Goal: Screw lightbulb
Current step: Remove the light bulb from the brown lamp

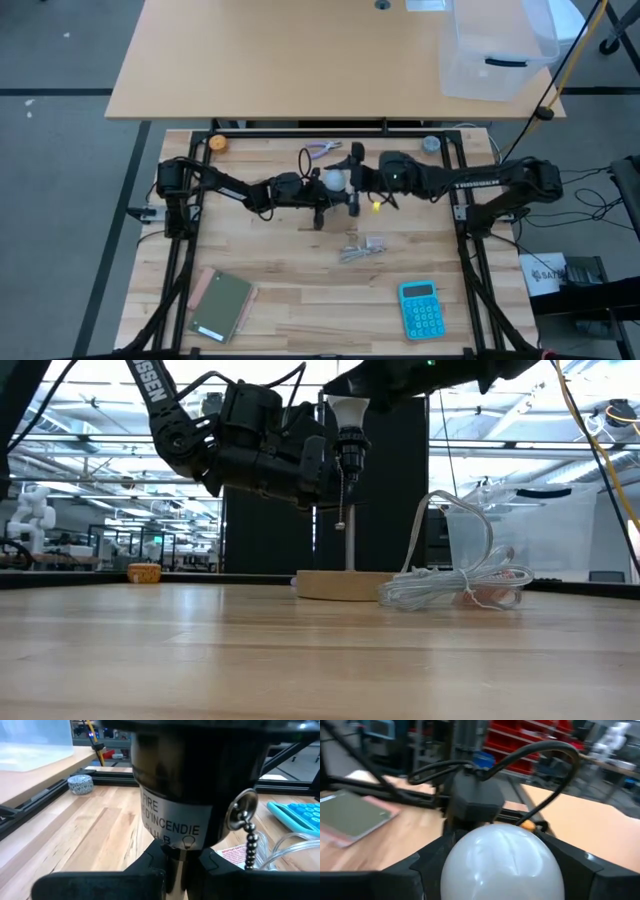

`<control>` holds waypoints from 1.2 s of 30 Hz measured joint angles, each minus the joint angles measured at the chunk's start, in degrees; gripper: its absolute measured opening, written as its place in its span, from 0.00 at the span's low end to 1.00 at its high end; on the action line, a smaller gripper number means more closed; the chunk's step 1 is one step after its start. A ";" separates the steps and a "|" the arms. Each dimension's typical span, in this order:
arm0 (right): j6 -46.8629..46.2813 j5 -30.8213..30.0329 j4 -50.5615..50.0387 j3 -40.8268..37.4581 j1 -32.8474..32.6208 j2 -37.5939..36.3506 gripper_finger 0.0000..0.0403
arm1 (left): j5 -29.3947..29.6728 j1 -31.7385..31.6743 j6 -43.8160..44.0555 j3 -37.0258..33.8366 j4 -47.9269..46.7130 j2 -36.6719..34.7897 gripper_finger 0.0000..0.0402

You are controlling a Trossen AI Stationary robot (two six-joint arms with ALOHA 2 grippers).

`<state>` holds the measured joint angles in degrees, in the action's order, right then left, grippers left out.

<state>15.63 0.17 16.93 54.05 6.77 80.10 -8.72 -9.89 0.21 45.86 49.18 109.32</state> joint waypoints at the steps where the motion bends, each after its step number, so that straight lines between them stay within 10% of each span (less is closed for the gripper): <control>1: 0.58 2.50 -0.58 0.01 1.01 -0.27 0.66 | -0.39 0.00 0.01 0.01 0.02 0.00 0.08; 16: 2.02 30.58 1.81 -0.24 9.52 -0.58 0.66 | -8.19 -0.16 -2.08 0.11 0.36 0.00 0.08; 36: -7.56 25.34 5.35 0.07 5.60 -2.83 0.84 | -9.09 -0.46 -1.78 -0.07 -0.38 0.00 0.08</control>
<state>8.07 25.51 22.28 54.12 12.37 77.27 -17.82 -10.35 -1.57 45.78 48.80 109.32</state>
